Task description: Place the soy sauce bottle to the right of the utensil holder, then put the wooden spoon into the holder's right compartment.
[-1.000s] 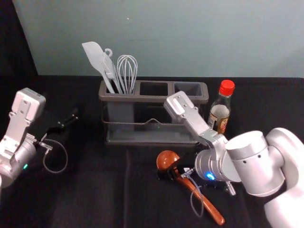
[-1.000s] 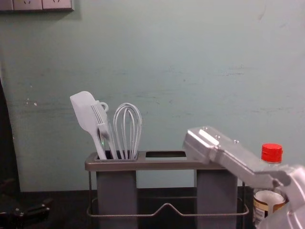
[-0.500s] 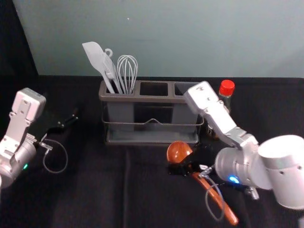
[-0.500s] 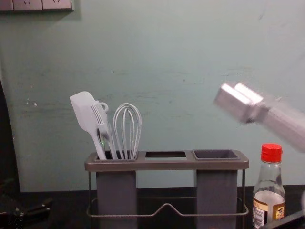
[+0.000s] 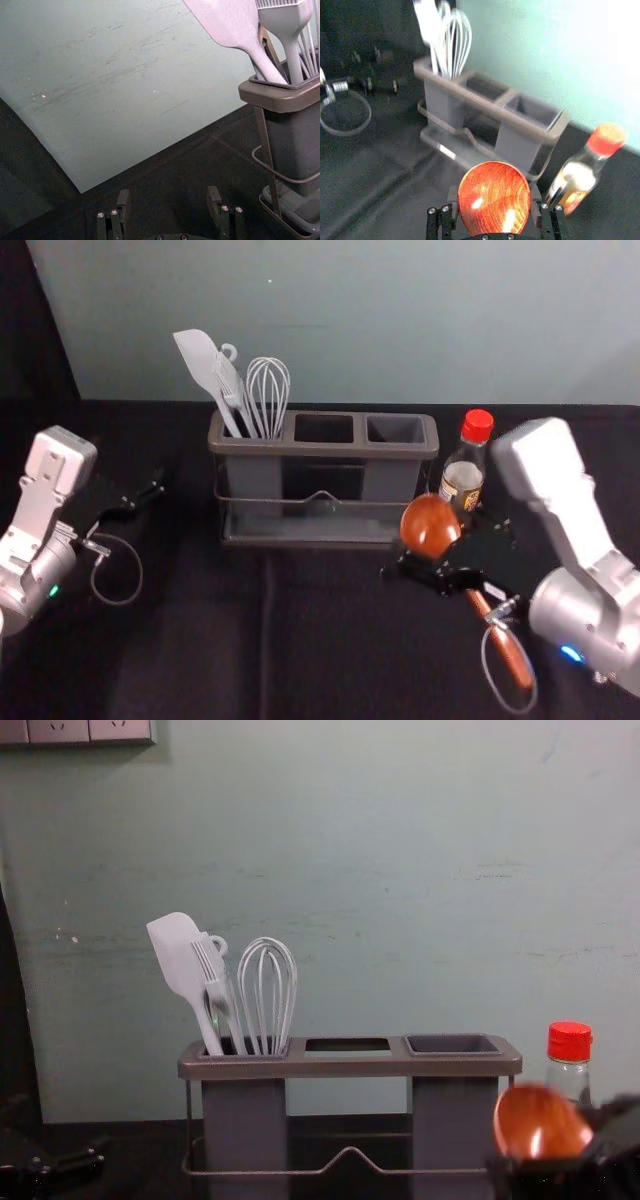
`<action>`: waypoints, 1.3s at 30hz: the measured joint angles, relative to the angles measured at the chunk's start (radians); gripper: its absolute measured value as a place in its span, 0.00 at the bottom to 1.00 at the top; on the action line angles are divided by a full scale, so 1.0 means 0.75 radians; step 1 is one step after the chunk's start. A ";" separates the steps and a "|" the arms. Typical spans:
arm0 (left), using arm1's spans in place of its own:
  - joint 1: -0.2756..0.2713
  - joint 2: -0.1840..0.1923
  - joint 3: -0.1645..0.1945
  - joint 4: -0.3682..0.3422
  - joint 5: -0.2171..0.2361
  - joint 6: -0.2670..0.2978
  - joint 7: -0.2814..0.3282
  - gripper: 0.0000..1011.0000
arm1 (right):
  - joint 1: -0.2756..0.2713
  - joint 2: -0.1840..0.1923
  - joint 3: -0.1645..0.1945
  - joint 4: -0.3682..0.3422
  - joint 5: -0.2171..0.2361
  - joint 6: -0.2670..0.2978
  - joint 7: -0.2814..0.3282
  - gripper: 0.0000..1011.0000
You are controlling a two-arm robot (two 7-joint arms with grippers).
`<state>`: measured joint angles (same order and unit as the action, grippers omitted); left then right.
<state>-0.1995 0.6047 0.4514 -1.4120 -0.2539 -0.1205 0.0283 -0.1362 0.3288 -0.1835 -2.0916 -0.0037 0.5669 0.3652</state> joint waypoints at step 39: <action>0.000 0.000 0.000 0.000 0.000 0.000 0.000 0.99 | -0.196 0.014 0.076 0.000 0.030 -0.680 -0.138 0.83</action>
<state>-0.1995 0.6047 0.4514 -1.4120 -0.2539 -0.1205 0.0283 -0.2835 0.3396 -0.1262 -2.0914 0.0187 0.0572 0.2615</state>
